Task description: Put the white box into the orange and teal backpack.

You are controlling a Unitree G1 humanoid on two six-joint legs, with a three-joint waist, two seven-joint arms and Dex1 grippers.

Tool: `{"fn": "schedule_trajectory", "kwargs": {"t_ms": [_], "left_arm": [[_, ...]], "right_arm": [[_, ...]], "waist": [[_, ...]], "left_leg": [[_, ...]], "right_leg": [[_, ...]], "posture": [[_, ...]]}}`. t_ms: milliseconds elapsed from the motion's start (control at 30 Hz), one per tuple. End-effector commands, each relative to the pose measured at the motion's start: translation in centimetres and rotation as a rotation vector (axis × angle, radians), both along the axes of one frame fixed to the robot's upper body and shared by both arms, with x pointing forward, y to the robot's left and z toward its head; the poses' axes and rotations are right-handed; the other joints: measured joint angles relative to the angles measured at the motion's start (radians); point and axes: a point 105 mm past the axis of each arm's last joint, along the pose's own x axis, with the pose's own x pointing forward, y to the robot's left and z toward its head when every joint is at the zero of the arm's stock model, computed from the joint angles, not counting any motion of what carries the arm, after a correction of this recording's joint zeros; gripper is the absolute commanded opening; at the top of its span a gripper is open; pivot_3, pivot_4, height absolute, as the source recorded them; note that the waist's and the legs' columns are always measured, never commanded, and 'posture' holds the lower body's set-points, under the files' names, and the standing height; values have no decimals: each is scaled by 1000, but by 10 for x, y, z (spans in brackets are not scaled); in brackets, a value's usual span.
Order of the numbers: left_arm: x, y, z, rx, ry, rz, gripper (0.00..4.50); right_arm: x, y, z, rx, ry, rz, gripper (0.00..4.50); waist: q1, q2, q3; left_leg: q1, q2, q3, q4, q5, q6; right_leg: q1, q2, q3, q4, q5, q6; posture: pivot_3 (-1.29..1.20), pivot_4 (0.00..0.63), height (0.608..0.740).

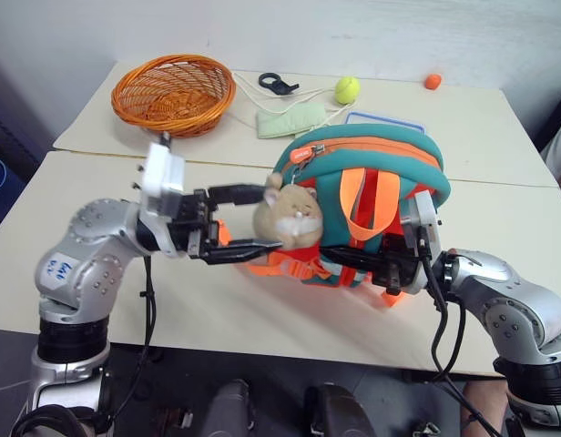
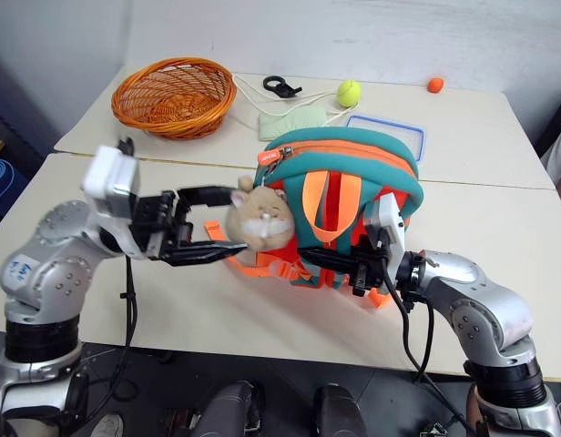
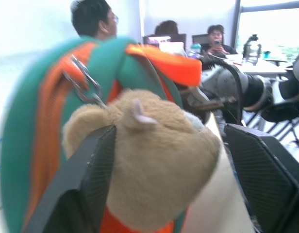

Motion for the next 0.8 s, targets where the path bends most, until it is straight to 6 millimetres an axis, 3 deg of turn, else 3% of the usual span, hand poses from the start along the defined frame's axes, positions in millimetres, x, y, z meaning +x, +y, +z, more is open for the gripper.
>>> {"fn": "schedule_trajectory", "kwargs": {"t_ms": [33, 267, 300, 500, 600, 667, 800], "left_arm": [[8, 5, 4, 3, -77, 72, 2286], [30, 20, 12, -25, -161, 195, 151], [31, 21, 15, -39, -162, 199, 9], [39, 47, 48, -156, -123, 249, 9], [53, 78, 59, -201, -66, 343, 9], [64, 98, 52, -155, -21, 428, 9], [91, 121, 7, 24, 144, 603, 9]], "right_arm": [[-2, 4, 9, 25, -47, 23, 0], [-1, 8, 11, 45, -51, 16, 0], [-1, 8, 11, 46, -52, 14, 0], [0, 8, 12, 52, -54, 5, 0], [-1, 8, 12, 54, -56, 0, 0], [0, 7, 13, 56, -57, -5, 0], [0, 6, 13, 62, -62, -17, 0]], "waist": [[1, 0, 0], [2, 0, 0], [2, 0, 0], [1, 0, 0], [0, 0, 0], [-4, 0, 0], [-5, 0, 0]], "left_leg": [[0, 0, 0, 0, 0, 0], [0, 0, 0, 0, 0, 0], [0, 0, 0, 0, 0, 0], [0, 0, 0, 0, 0, 0], [0, 0, 0, 0, 0, 0], [0, 0, 0, -1, 0, 0], [0, 0, 1, -1, 0, 0]], "right_leg": [[0, 0, 0, 0, 0, 0], [0, 0, 0, 0, 0, 0], [0, 0, 0, 0, 0, 0], [0, 0, 0, 0, 0, 0], [-1, 0, 0, 0, 0, 0], [-1, 0, 0, 0, 0, 0], [-2, 0, 0, 1, 0, 0]], "posture": [[0, 150, 740], [0, 150, 740], [0, 150, 740], [0, 150, 740], [0, 150, 740], [0, 150, 740], [0, 150, 740]]}}
